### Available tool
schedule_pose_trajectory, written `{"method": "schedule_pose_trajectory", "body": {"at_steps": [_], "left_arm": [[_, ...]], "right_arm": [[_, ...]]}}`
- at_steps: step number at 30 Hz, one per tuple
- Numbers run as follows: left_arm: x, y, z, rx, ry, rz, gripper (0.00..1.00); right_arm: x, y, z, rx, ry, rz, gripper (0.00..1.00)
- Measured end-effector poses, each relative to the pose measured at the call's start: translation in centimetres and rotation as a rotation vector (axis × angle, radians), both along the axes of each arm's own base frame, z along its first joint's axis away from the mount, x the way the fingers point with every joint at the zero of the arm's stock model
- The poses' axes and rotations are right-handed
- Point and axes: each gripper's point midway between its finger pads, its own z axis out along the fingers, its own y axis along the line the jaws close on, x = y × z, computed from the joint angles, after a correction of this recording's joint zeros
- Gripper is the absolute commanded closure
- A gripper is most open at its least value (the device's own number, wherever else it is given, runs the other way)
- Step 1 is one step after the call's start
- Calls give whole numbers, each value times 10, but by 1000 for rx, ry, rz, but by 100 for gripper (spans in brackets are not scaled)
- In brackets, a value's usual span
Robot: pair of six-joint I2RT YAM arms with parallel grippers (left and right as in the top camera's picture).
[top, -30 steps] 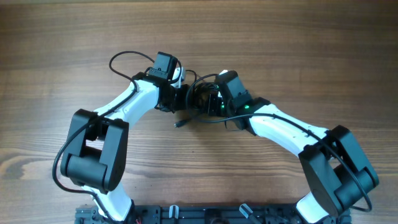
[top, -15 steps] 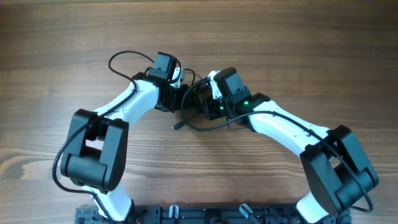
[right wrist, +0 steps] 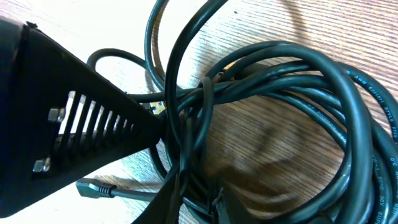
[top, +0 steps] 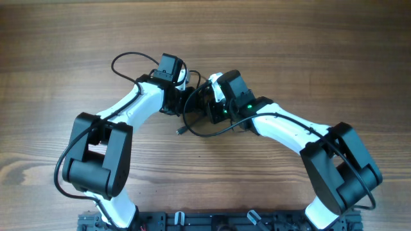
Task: Untangle cables
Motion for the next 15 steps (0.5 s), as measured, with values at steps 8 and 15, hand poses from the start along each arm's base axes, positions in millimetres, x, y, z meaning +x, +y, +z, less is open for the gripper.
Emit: {"method": "schedule_pose_trajectory", "body": {"at_steps": [8,15], "left_arm": [[0,1,0,3,-1,1,96],[0,1,0,3,0,1,96]], "right_arm": [[-2,4,-1,30,28,-4,73],[-5,6,-2,45,57,-18,73]]}}
